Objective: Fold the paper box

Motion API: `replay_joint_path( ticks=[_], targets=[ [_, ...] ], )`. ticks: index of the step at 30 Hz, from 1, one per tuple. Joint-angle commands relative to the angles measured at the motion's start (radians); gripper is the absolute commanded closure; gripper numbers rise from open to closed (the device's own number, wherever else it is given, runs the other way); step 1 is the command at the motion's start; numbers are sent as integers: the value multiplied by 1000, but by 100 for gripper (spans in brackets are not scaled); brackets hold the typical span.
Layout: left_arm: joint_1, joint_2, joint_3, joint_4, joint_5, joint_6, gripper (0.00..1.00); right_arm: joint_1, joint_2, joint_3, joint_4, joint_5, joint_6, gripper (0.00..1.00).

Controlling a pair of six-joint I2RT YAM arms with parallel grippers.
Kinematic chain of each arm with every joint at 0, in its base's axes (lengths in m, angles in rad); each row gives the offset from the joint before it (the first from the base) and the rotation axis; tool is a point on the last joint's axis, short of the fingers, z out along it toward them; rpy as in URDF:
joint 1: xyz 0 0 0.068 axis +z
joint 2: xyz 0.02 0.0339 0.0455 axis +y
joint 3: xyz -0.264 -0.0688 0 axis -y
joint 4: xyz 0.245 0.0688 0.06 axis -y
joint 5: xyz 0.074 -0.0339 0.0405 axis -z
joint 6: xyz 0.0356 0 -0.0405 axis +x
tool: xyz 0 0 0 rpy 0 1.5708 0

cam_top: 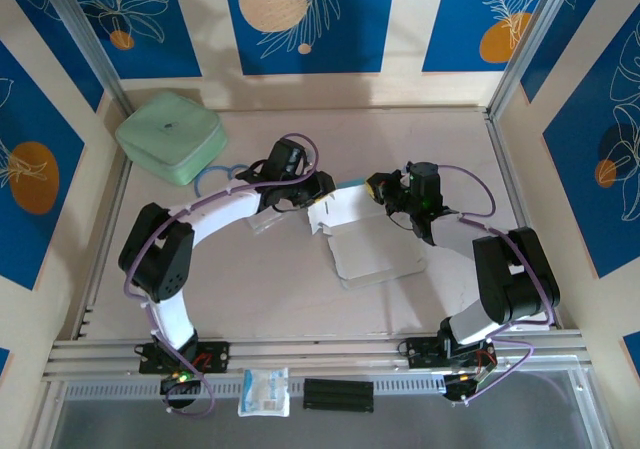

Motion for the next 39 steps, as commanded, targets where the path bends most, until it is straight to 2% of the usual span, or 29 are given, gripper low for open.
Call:
replay_joint_path(
  ticks=[1, 6, 10, 11, 14, 16, 20, 23, 26, 29, 32, 39],
  targets=[
    [-8, 9, 33, 50, -3, 19, 75, 21, -24, -15, 0, -31, -23, 100],
    [-8, -10, 10, 47, -29, 68, 80, 20, -29, -14, -7, -22, -28, 100],
    [-9, -61, -50, 89, -79, 157, 80, 22, -33, -18, 3, -18, -41, 100],
    [-9, -75, -65, 92, -85, 180, 75, 23, -35, -17, 4, -18, -47, 100],
    [-13, -127, -102, 100, -101, 279, 54, 22, -42, -13, -1, -11, -67, 100],
    [-19, -186, -159, 147, -99, 348, 49, 21, -46, -4, -26, -10, -94, 100],
    [-68, -342, -323, 297, -174, 444, 49, 19, -42, -18, -3, -2, -103, 100],
    [-151, -419, -364, 234, -319, 487, 56, 14, -27, -21, 43, -42, -131, 100],
    [-265, -434, -356, 122, -497, 483, 61, 6, -14, -40, 116, -70, -127, 100],
    [-340, -375, -296, -42, -626, 391, 62, 1, -15, -57, 145, -58, -125, 100],
    [-362, -292, -233, -145, -642, 268, 65, 0, -21, -52, 118, -49, -155, 100],
    [-374, -128, -164, -157, -676, 95, 65, -3, -24, -63, 118, -37, -150, 100]
  ],
)
